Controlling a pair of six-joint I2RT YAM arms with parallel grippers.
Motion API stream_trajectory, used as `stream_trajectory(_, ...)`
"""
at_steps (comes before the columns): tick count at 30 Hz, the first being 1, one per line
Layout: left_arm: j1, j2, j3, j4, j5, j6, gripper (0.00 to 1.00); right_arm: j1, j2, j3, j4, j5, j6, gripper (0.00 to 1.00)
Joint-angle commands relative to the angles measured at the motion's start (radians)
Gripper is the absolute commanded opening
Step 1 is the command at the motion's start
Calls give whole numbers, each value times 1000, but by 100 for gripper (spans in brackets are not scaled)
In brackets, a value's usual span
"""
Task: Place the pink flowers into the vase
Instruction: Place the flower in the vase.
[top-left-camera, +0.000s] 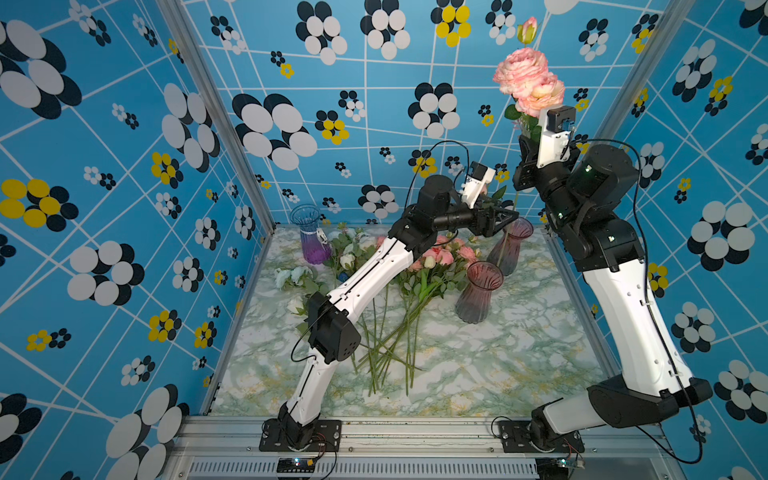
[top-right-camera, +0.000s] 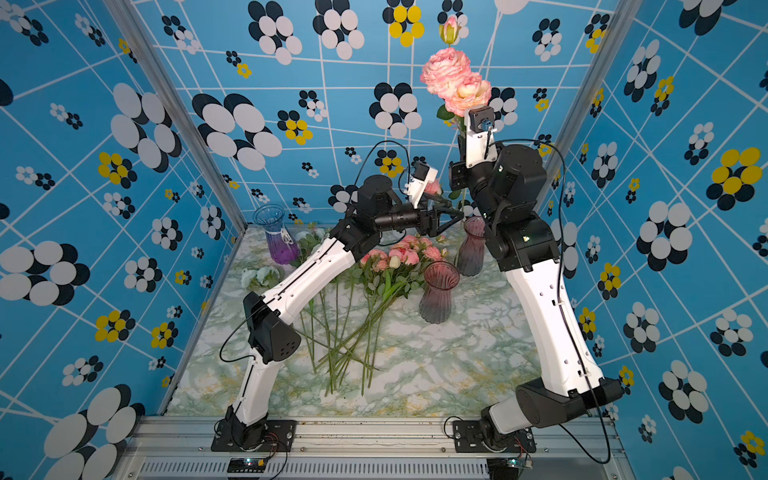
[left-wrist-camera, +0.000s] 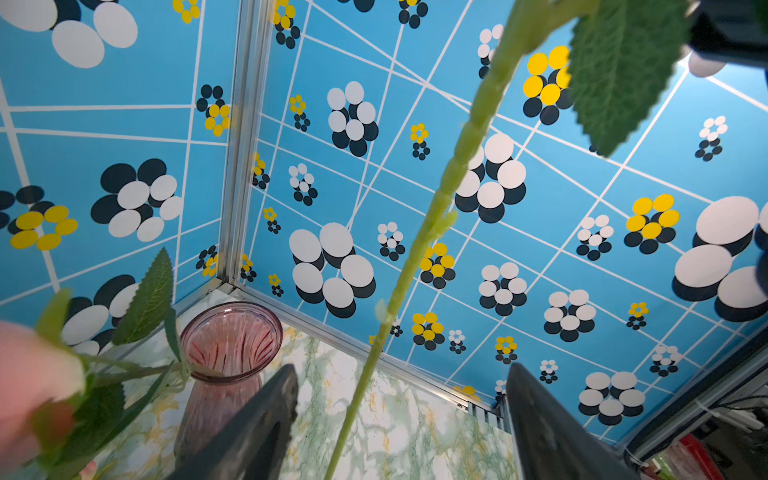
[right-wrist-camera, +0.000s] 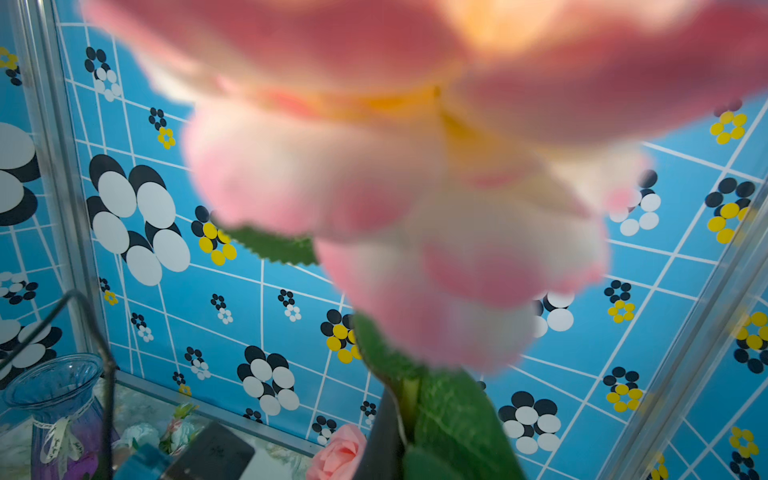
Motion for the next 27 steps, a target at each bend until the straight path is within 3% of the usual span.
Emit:
stream_trajectory(1,-7,20,56,9,-29,20,72,8,-38,-13,15,-19,25,0)
stream_trajectory(11,-24,64,111,33,-66,21,38,14,-55,-64,25,-39,43,0)
stream_trajectory(14,-27,87,141,32,-66,17,38,16,-55,-65,23,-51,44,0)
stream_trajectory(25,-31,95,160,25,-92,51,0,17,-63,-96,10,-41,25,0)
stream_trajectory(27,-30,91,162,29,-98,57,0,17,-64,-102,6,-43,29,0)
